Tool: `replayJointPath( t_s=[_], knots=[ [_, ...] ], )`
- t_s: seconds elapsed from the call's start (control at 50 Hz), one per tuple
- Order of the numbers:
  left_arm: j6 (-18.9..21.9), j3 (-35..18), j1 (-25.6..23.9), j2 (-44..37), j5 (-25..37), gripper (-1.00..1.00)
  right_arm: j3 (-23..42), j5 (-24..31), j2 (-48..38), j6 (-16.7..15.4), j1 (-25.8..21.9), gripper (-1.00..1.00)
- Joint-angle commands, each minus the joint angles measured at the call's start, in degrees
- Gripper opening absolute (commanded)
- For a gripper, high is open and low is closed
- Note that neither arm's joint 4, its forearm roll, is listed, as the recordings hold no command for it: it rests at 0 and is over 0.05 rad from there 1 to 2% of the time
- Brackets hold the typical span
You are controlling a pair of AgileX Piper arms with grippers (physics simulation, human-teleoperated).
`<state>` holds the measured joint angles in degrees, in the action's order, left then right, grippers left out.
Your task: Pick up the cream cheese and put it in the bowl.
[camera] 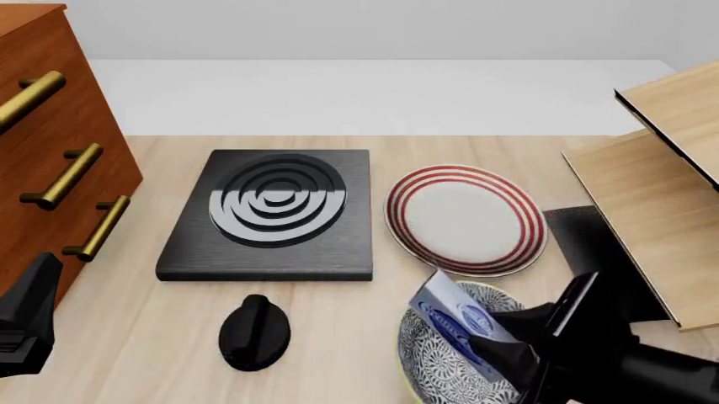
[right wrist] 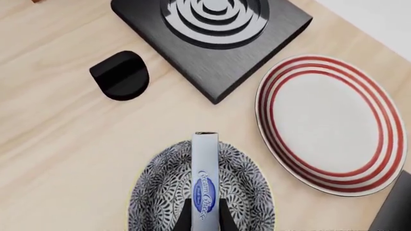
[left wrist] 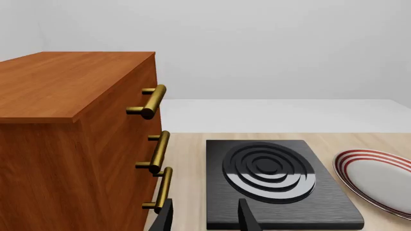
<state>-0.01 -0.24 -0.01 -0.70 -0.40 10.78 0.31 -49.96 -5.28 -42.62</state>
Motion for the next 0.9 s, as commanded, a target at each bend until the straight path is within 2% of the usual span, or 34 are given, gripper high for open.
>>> replayJointPath(
  t_s=[0.02,0.28,0.3,0.66,0.76,0.9],
  knots=[
    [0.00,0.00,0.00,0.00,0.00,1.00,-0.77,-1.57,-0.31,1.11,0.03,-1.00],
    [0.00,0.00,0.00,0.00,0.00,1.00,-0.91,-2.73,-1.21,1.11,0.08,-1.00],
    [0.00,0.00,0.00,0.00,0.00,1.00,-0.86,-2.68,-1.31,1.08,0.00,1.00],
    [0.00,0.00,0.00,0.00,0.00,1.00,-0.20,-1.42,-0.58,0.74,-0.09,1.00],
    [0.00,0.00,0.00,0.00,0.00,1.00,1.79,2.57,2.22,0.11,0.10,1.00],
    [0.00,0.00,0.00,0.00,0.00,1.00,7.88,11.94,8.16,-2.19,0.62,1.00]
  ],
)
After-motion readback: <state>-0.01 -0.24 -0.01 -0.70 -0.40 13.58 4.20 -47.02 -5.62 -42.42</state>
